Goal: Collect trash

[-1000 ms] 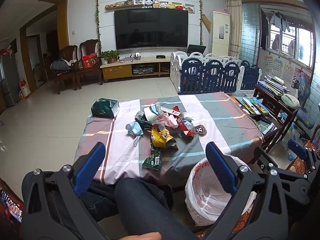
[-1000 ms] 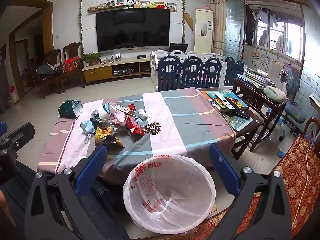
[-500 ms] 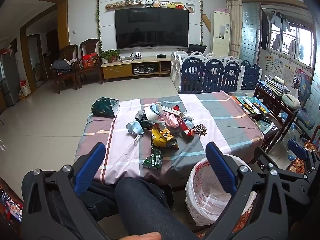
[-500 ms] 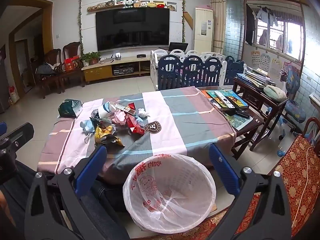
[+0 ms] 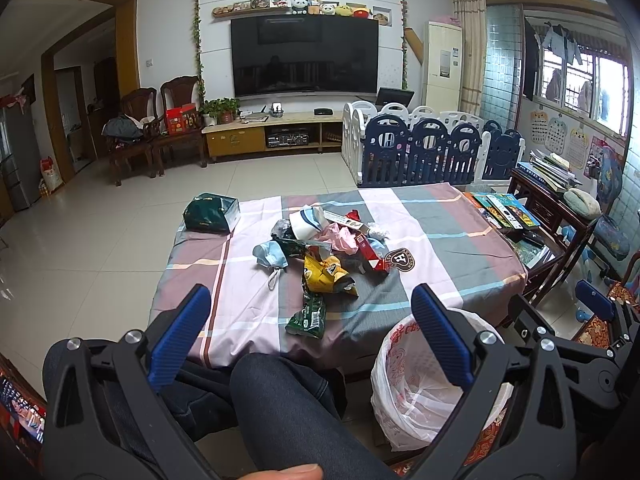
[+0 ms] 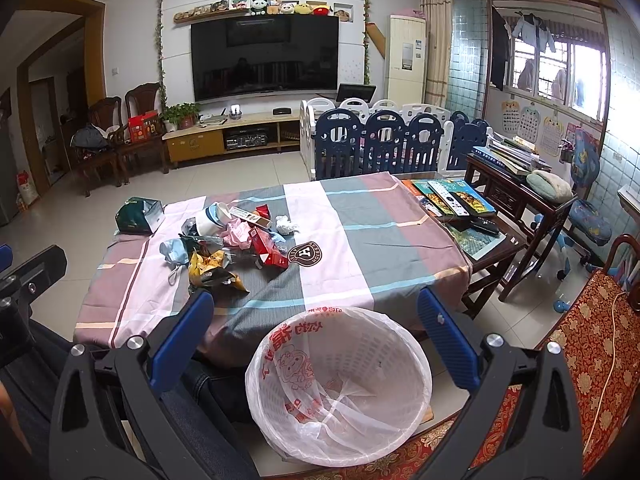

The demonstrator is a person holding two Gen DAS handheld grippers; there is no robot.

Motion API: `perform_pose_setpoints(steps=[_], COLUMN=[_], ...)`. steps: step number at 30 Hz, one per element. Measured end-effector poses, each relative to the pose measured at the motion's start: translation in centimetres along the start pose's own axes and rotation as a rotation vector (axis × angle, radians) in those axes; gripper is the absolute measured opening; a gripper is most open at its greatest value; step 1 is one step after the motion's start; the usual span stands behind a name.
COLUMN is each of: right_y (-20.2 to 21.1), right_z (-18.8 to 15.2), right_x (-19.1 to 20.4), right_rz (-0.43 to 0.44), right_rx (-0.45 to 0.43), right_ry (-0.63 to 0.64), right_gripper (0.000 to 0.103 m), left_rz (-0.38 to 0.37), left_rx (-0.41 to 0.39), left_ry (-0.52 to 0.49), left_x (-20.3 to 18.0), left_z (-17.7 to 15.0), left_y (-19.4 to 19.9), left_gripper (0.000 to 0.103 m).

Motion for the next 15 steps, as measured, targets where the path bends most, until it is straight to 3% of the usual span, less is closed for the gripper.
perform_pose_setpoints(steps=[15], right_y=[-0.24], right_z=[-0.32], right_x=[0.02], right_rz=[-0.001], right_rx=[0.003], right_ry=[0.0], right_gripper=[0.1], left_rz=[-0.001], left_rx=[0.003], left_ry=[0.001], left_x=[0.11], left_z=[-0.12], left_y=[-0.01], left_gripper=[0.1])
Point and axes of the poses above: each gripper's, at about its wrist camera, not at the fingertips, and y roughly against the way its jaws point, x to its left, z to its top, the point moved 2 cm from there along -y, roughly the way its jaws point, and after that the axes turned 13 degrees about x, right-handed, at the moved point
